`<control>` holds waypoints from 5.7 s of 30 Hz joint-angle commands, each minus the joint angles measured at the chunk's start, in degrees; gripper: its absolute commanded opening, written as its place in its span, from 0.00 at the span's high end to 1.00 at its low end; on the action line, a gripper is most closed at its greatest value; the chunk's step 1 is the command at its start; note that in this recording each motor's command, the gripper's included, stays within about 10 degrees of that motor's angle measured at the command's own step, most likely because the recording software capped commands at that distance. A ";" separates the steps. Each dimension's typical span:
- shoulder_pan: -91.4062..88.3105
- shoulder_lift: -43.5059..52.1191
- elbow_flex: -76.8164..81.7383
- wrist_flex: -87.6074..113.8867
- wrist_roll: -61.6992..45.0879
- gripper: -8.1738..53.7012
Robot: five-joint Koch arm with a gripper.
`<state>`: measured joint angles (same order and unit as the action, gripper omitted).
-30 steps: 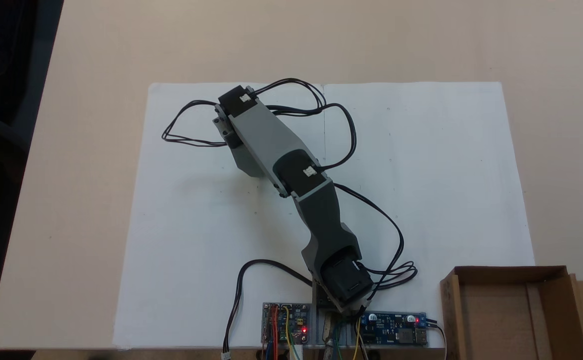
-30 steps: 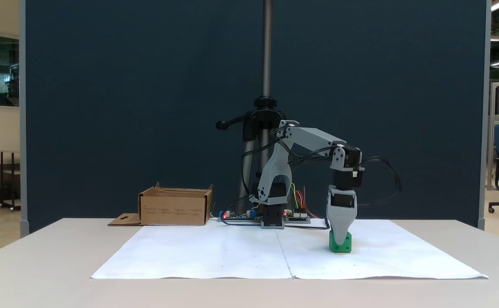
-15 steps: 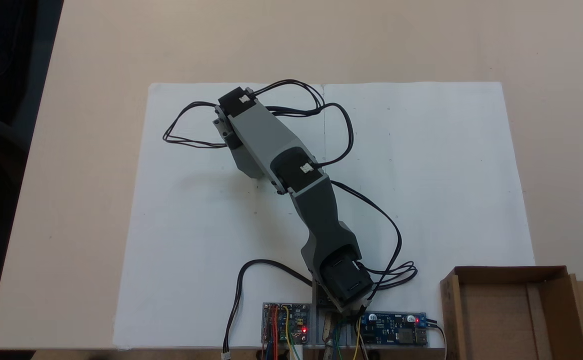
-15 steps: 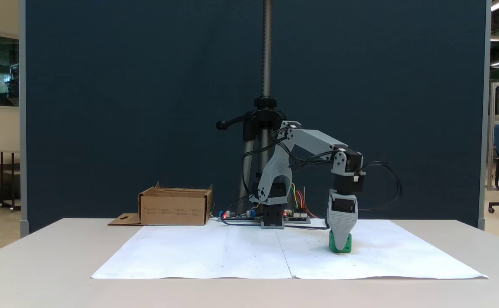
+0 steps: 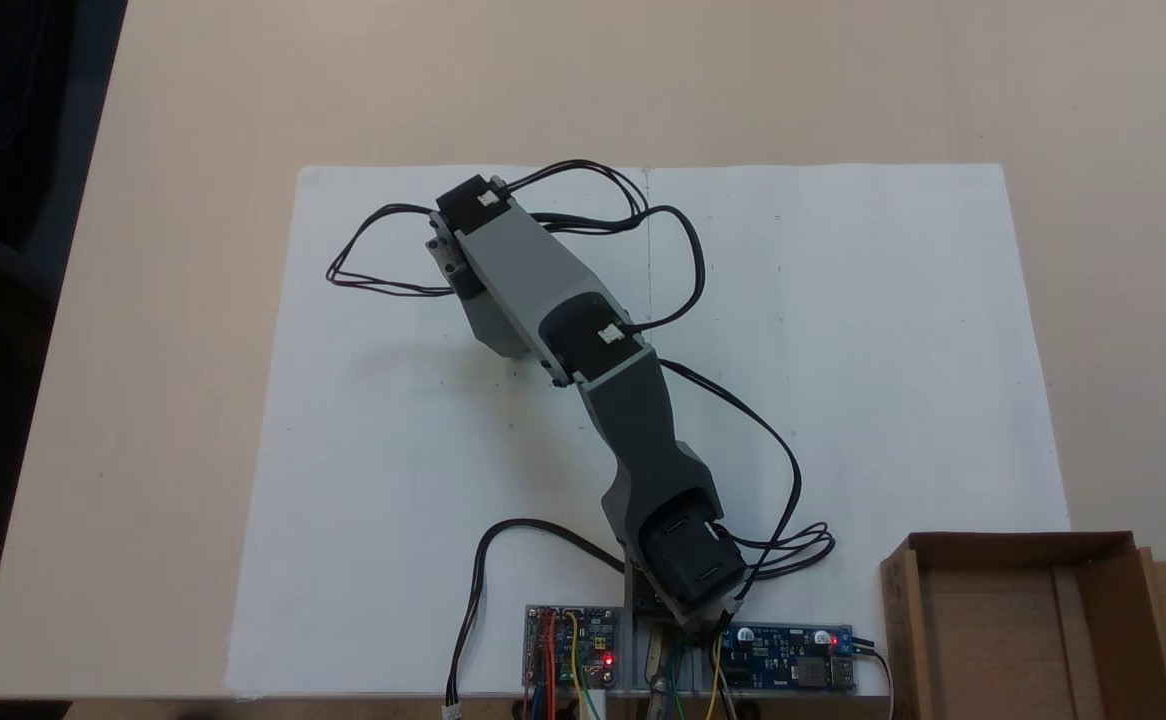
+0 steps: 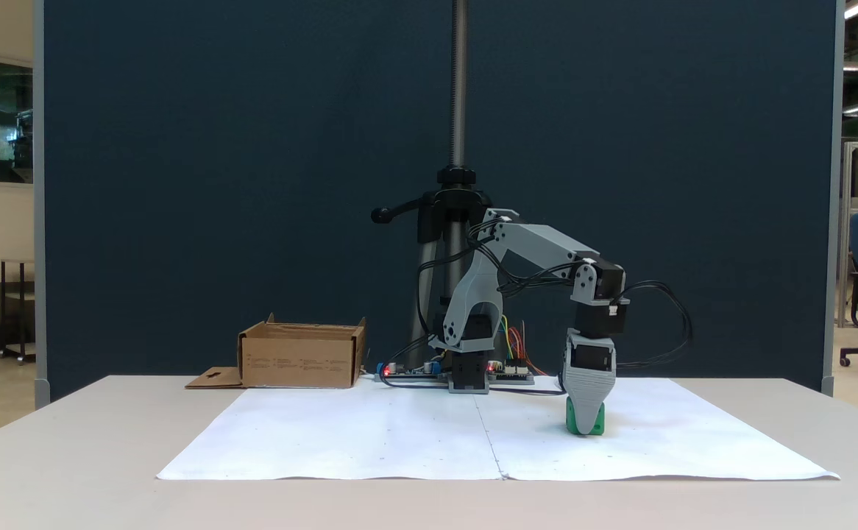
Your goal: Grasp a green dice and put it in the bin.
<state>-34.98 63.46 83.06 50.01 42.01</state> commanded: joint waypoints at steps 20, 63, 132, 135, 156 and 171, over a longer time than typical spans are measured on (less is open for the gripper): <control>-0.26 1.14 -1.67 -0.18 5.36 0.57; 64.86 4.22 -25.49 -2.55 -14.06 0.66; 134.56 6.50 -25.58 -1.32 -61.17 0.15; 129.46 8.88 -25.58 -5.62 -58.45 0.16; 64.69 29.53 -25.49 -7.21 -40.61 0.17; 35.68 43.51 13.80 -24.06 -38.58 0.16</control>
<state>0.79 103.54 96.42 33.40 0.79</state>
